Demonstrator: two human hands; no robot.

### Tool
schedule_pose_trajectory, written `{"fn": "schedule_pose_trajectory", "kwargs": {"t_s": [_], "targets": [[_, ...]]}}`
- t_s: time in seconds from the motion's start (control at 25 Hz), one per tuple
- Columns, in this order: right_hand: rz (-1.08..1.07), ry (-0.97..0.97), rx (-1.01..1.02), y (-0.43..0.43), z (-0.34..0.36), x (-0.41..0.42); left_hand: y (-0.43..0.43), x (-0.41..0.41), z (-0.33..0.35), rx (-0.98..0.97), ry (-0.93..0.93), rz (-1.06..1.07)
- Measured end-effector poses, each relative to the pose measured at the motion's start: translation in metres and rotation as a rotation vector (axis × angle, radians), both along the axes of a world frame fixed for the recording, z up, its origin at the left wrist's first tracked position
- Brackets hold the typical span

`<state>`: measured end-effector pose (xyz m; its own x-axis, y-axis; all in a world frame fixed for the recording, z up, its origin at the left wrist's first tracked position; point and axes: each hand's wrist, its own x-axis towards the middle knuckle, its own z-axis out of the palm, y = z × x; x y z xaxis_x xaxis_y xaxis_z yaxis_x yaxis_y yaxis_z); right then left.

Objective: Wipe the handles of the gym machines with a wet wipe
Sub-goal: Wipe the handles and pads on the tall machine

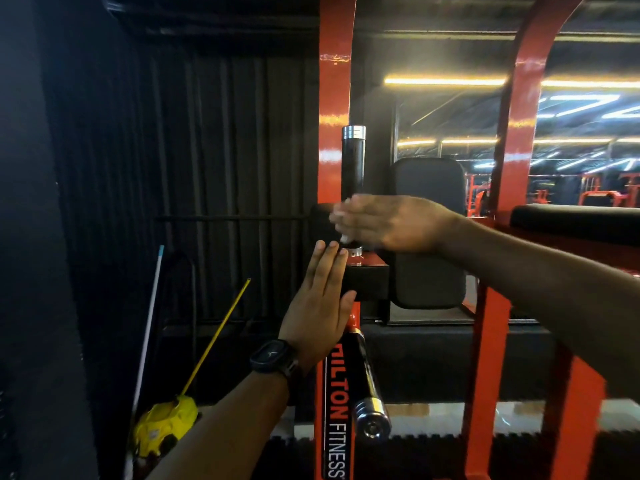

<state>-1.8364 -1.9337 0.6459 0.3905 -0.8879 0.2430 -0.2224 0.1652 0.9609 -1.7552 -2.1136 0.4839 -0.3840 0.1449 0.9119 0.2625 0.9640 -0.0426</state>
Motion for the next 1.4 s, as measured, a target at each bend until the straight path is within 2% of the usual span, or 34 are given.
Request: {"fn": "schedule_pose_trajectory", "kwargs": {"t_s": [0.08, 0.24, 0.36, 0.48, 0.52, 0.64, 0.76, 0.8, 0.92, 1.0, 1.08, 1.2, 1.32, 1.4], "targets": [[-0.019, 0.01, -0.074, -0.001, 0.01, 0.003, -0.001, -0.002, 0.0, -0.009, 0.01, -0.001], [-0.109, 0.13, 0.048, -0.005, 0.008, 0.002, -0.002, -0.003, -0.001, -0.011, 0.031, -0.022], [-0.159, 0.014, -0.075, -0.013, 0.015, 0.01, -0.003, -0.004, -0.001, -0.004, 0.023, -0.033], [-0.204, 0.115, 0.089, -0.022, 0.01, 0.011, -0.003, -0.004, -0.001, 0.007, 0.017, -0.046], [-0.205, 0.118, 0.102, -0.022, 0.015, 0.014, -0.003, -0.004, -0.002, 0.005, 0.024, -0.05], [-0.217, 0.007, -0.025, -0.028, 0.032, 0.022, -0.003, -0.006, -0.001, -0.003, 0.046, -0.064], [-0.305, 0.113, 0.113, -0.039, 0.033, 0.029, -0.004, -0.007, -0.003, 0.0, 0.061, -0.081], [-0.331, 0.09, 0.118, -0.04, 0.04, 0.033, -0.004, -0.007, -0.003, 0.001, 0.06, -0.085], [-0.37, -0.031, -0.059, -0.044, 0.056, 0.035, -0.004, -0.009, -0.002, -0.028, 0.068, -0.057], [-0.441, 0.0, 0.049, -0.053, 0.05, 0.036, -0.004, -0.009, -0.003, -0.04, 0.074, -0.041], [-0.473, -0.052, 0.121, -0.054, 0.049, 0.044, -0.004, -0.009, -0.003, -0.037, 0.077, -0.046], [-0.441, 0.043, -0.051, -0.05, 0.072, 0.046, -0.004, -0.009, -0.003, -0.034, 0.083, -0.056], [-0.519, 0.217, -0.041, -0.047, 0.059, 0.041, -0.005, -0.009, -0.002, -0.042, 0.088, -0.065], [-0.536, 0.146, -0.082, -0.042, 0.057, 0.043, -0.004, -0.008, -0.002, -0.039, 0.089, -0.071]]}}
